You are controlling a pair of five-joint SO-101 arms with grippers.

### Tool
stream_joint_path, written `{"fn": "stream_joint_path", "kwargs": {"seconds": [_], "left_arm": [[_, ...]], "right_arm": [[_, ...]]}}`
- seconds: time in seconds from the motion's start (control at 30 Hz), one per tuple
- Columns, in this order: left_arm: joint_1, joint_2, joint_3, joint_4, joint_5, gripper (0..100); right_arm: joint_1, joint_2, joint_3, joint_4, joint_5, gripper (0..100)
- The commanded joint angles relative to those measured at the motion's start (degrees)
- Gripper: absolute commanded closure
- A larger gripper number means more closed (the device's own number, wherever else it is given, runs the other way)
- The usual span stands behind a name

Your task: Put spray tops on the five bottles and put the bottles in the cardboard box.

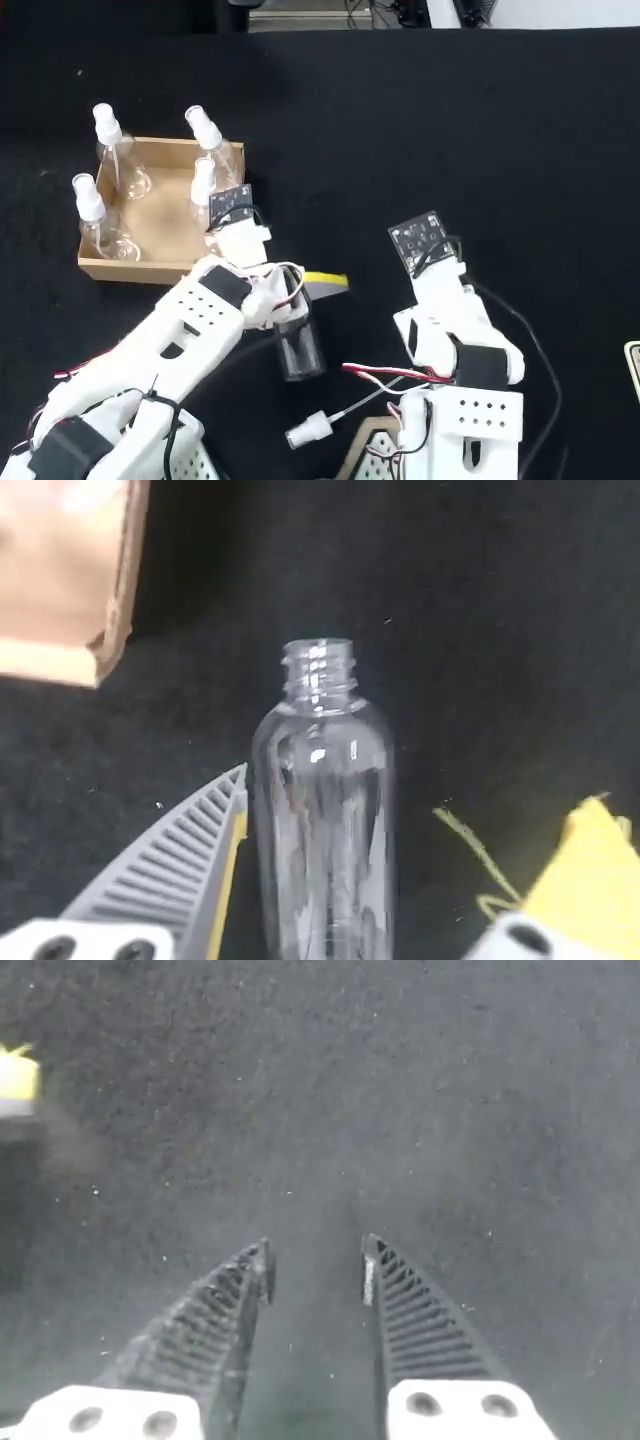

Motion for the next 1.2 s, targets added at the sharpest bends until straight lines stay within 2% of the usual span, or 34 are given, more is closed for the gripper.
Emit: {"fn": "stream_joint_path", "kwargs": {"seconds": [0.0, 0.23, 0.53, 0.67, 0.77, 0.83, 1.0, 1.17], "left_arm": [[0.57, -0.09, -0.22, -0.53, 0.70, 53], [0.75, -0.09, 5.58, -0.88, -4.40, 53], [1.63, -0.09, 6.81, -0.97, -4.40, 53], [7.60, 0.00, 7.87, -1.93, -4.40, 66], [9.27, 0.00, 10.33, -8.44, -4.66, 74], [9.19, 0.00, 12.00, -11.87, -4.66, 73], [8.92, -0.09, 12.26, -12.40, -4.40, 71], [4.26, -0.09, 11.03, -12.13, -5.89, 70]], "right_arm": [[0.97, -1.19, -3.03, 0.35, 0.53, 87.2], [0.97, -1.27, -3.03, 0.35, 0.53, 87.1], [0.88, -1.54, -3.21, 0.35, 0.09, 87.1], [0.88, -1.63, -3.21, 0.44, 0.09, 87.1], [0.88, -1.63, -3.30, 0.44, 0.09, 87.1], [0.88, -1.63, -3.56, 1.58, 0.09, 87.1], [0.88, -1.63, -3.65, 2.64, 0.35, 87.1], [0.88, -1.71, -3.65, 2.55, 0.26, 87.1]]}}
